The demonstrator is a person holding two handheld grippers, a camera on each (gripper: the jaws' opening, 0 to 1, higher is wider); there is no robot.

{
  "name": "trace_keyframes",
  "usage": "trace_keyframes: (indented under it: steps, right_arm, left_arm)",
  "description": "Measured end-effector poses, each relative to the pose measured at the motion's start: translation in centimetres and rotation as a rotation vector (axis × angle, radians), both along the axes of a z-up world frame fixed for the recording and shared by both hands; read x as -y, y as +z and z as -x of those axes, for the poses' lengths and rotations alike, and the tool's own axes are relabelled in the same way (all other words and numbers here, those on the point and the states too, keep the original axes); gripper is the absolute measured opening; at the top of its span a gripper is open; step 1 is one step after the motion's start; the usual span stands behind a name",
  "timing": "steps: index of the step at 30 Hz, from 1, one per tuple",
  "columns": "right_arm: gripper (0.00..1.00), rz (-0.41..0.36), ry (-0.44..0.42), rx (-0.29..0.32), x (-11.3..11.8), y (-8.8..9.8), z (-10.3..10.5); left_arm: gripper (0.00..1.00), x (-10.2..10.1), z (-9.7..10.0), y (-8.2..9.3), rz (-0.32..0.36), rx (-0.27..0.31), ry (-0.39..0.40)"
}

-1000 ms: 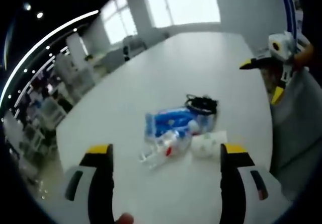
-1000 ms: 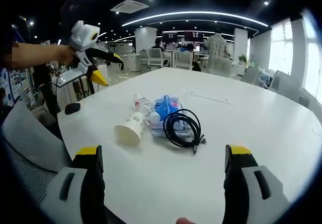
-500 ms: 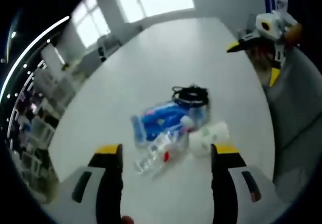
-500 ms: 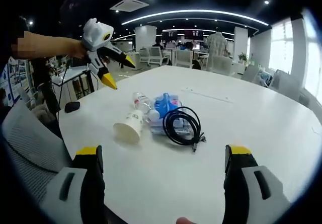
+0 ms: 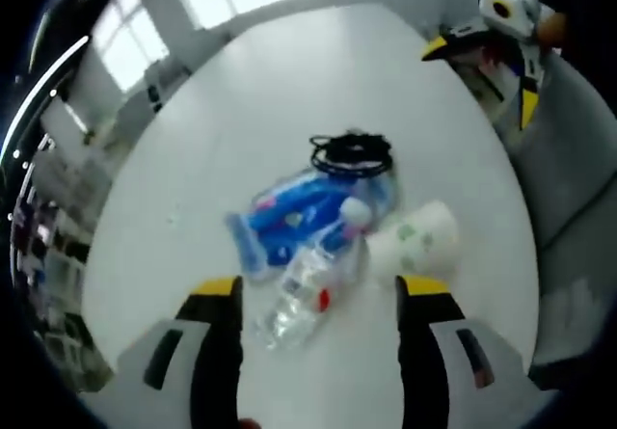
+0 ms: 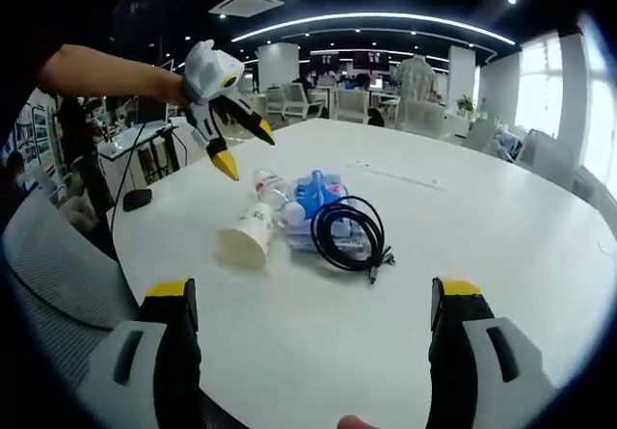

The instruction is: Arrange the tabletop items into an orderly group along one side of the table until the central work area is clear of visible clutter.

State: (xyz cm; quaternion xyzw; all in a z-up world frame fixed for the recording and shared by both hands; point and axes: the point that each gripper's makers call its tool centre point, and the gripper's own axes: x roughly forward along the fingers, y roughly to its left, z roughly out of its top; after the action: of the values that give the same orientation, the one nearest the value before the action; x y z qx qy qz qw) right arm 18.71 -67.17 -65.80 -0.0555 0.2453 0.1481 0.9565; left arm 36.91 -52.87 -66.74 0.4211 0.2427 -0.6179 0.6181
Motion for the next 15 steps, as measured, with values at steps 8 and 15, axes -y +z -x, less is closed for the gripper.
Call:
trace_keyframes:
  steps: [8, 15]
  right_arm:
    - [1.00, 0.007, -0.009, -0.006, 0.4, -0.2, -0.1]
    - [1.00, 0.005, -0.025, -0.015, 0.9, -0.4, -0.2]
  left_arm:
    - [0.53, 0.9, -1.2, -1.9, -0.080, 0.000, -0.067]
    - [0.45, 1.5, -2.0, -3.8, -0.147, 0.019, -0.153]
